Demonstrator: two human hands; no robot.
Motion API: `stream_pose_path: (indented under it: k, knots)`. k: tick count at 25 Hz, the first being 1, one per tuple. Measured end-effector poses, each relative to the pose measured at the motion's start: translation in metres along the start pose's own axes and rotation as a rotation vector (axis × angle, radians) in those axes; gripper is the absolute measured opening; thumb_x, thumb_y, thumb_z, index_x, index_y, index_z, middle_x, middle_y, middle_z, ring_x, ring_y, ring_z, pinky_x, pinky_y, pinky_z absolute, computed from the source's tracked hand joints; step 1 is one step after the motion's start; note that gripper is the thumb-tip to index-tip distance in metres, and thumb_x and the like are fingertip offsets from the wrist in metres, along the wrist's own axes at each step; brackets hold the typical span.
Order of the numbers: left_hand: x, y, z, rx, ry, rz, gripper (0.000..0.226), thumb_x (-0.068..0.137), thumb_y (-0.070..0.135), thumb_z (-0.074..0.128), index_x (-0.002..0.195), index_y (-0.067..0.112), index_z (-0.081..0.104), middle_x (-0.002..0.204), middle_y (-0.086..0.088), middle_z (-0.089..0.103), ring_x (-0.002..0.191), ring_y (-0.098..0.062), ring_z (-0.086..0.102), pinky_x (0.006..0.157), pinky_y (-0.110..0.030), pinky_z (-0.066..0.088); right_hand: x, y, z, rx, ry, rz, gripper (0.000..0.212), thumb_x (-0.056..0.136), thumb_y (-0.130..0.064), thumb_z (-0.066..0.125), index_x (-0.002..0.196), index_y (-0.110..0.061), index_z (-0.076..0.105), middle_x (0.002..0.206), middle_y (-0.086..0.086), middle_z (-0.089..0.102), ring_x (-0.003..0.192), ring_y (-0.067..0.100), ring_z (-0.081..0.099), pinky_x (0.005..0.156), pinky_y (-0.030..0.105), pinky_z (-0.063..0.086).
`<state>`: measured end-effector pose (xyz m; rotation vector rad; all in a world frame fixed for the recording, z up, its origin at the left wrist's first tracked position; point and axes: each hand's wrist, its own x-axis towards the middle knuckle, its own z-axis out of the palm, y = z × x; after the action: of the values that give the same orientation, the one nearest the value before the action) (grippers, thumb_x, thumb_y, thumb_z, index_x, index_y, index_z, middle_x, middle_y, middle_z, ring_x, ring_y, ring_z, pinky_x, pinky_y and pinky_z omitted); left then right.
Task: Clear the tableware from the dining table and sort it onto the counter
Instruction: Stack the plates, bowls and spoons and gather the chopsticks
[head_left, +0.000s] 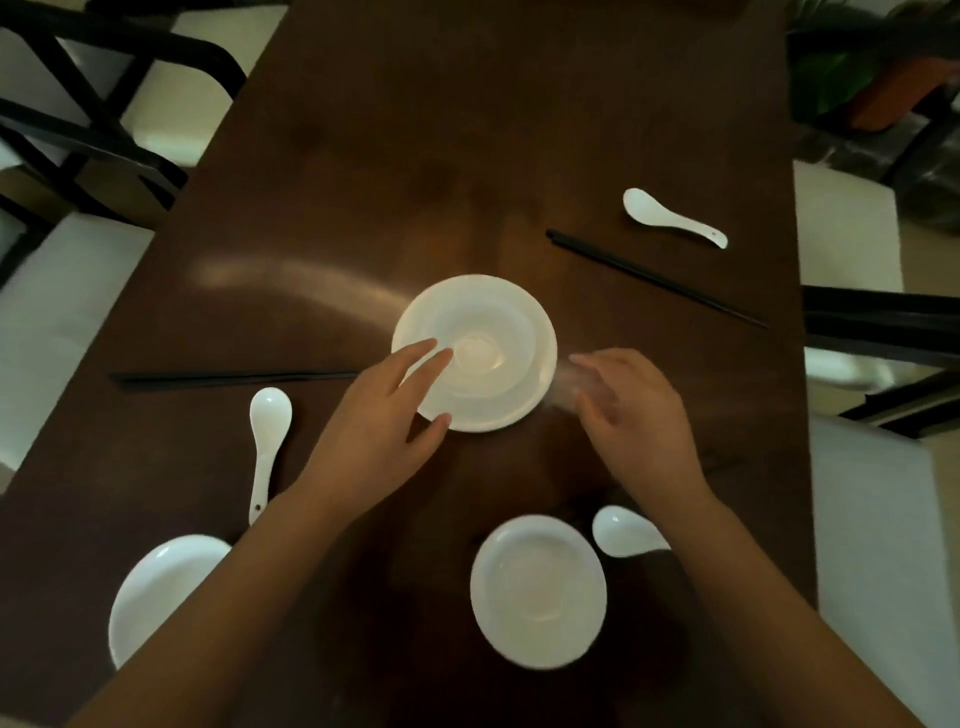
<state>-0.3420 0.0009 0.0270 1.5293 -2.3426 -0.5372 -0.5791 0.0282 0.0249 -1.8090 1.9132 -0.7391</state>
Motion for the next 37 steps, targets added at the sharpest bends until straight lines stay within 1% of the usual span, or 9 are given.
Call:
stream_pose_path:
  k: [4, 7, 11, 16, 20, 27, 29, 33, 37]
  knots:
    - [-0.044, 0.022, 0.003, 0.107, -0.078, 0.189, 0.057, 0.079, 0.026, 0.068, 0.131, 0.010, 0.050, 0.133, -0.014, 0.054, 0.118, -0.028, 0.053, 0.096, -0.039, 0.042, -0.081, 0.001, -0.007, -0.191, 0.036, -0.207, 0.030, 0.078, -0.008, 0.069, 0.108, -0.004, 0.067, 0.114, 0.019, 0.063, 0.105, 0.033, 0.060, 0.087, 0.037, 0.049]
    - [-0.079, 0.032, 0.018, 0.134, -0.213, 0.226, 0.062, 0.077, 0.033, 0.069, 0.131, 0.011, 0.050, 0.135, -0.015, 0.052, 0.119, -0.028, 0.053, 0.095, -0.043, 0.044, -0.133, -0.004, 0.003, -0.266, -0.045, -0.181, 0.034, 0.073, -0.009, 0.074, 0.106, -0.006, 0.068, 0.119, 0.022, 0.061, 0.110, 0.036, 0.059, 0.087, 0.041, 0.052]
    - [-0.111, 0.039, 0.038, 0.088, -0.343, 0.108, 0.066, 0.079, 0.039, 0.066, 0.136, 0.017, 0.043, 0.138, -0.010, 0.049, 0.118, -0.023, 0.054, 0.092, -0.037, 0.046, -0.172, -0.008, 0.017, -0.259, -0.109, -0.001, 0.041, 0.069, -0.012, 0.078, 0.108, -0.010, 0.067, 0.122, 0.022, 0.059, 0.111, 0.035, 0.058, 0.080, 0.038, 0.055]
    - [-0.121, 0.044, 0.053, -0.323, -0.368, -0.189, 0.064, 0.084, 0.027, 0.062, 0.141, 0.027, 0.032, 0.128, 0.005, 0.052, 0.101, -0.005, 0.056, 0.082, -0.014, 0.045, -0.185, -0.008, 0.034, -0.003, -0.149, 0.283, 0.033, 0.082, -0.006, 0.065, 0.115, -0.011, 0.064, 0.132, 0.013, 0.051, 0.107, 0.024, 0.060, 0.083, 0.032, 0.055]
    - [-0.118, 0.053, 0.055, -0.461, -0.315, -0.351, 0.062, 0.083, 0.014, 0.064, 0.139, 0.025, 0.039, 0.115, 0.004, 0.060, 0.088, -0.008, 0.062, 0.082, -0.020, 0.052, -0.179, -0.013, 0.034, 0.084, -0.082, 0.332, 0.035, 0.081, -0.001, 0.064, 0.114, -0.011, 0.064, 0.129, 0.011, 0.053, 0.104, 0.021, 0.060, 0.079, 0.024, 0.051]
    - [-0.080, 0.041, 0.010, -0.542, -0.140, -0.347, 0.060, 0.081, 0.009, 0.063, 0.133, 0.033, 0.044, 0.092, 0.023, 0.060, 0.079, 0.001, 0.062, 0.069, -0.001, 0.044, -0.118, -0.040, 0.022, 0.196, -0.003, 0.290, 0.036, 0.080, -0.001, 0.064, 0.114, -0.014, 0.064, 0.125, 0.006, 0.056, 0.087, 0.005, 0.053, 0.075, 0.000, 0.039]
    - [-0.058, 0.036, -0.008, -0.538, -0.065, -0.339, 0.056, 0.082, 0.011, 0.064, 0.131, 0.033, 0.046, 0.089, 0.025, 0.060, 0.078, 0.005, 0.062, 0.066, -0.002, 0.044, -0.087, -0.051, 0.017, 0.237, 0.028, 0.247, 0.037, 0.080, 0.000, 0.062, 0.115, -0.012, 0.063, 0.124, 0.007, 0.057, 0.101, 0.009, 0.054, 0.087, 0.005, 0.039]
    - [-0.010, 0.022, -0.028, -0.463, 0.021, -0.406, 0.049, 0.083, 0.012, 0.064, 0.129, 0.020, 0.052, 0.089, 0.007, 0.064, 0.073, -0.001, 0.059, 0.076, -0.015, 0.044, -0.023, -0.065, 0.016, 0.277, 0.016, 0.243, 0.045, 0.082, -0.004, 0.060, 0.125, -0.015, 0.054, 0.131, 0.007, 0.055, 0.112, 0.023, 0.055, 0.098, 0.038, 0.049]
    - [0.034, 0.010, -0.026, -0.397, 0.032, -0.477, 0.047, 0.081, 0.010, 0.065, 0.126, 0.014, 0.056, 0.109, -0.007, 0.065, 0.083, -0.012, 0.060, 0.082, -0.023, 0.043, 0.025, -0.063, 0.025, 0.298, -0.032, 0.361, 0.055, 0.085, -0.008, 0.058, 0.137, -0.017, 0.042, 0.135, 0.006, 0.053, 0.114, 0.025, 0.055, 0.098, 0.041, 0.048]
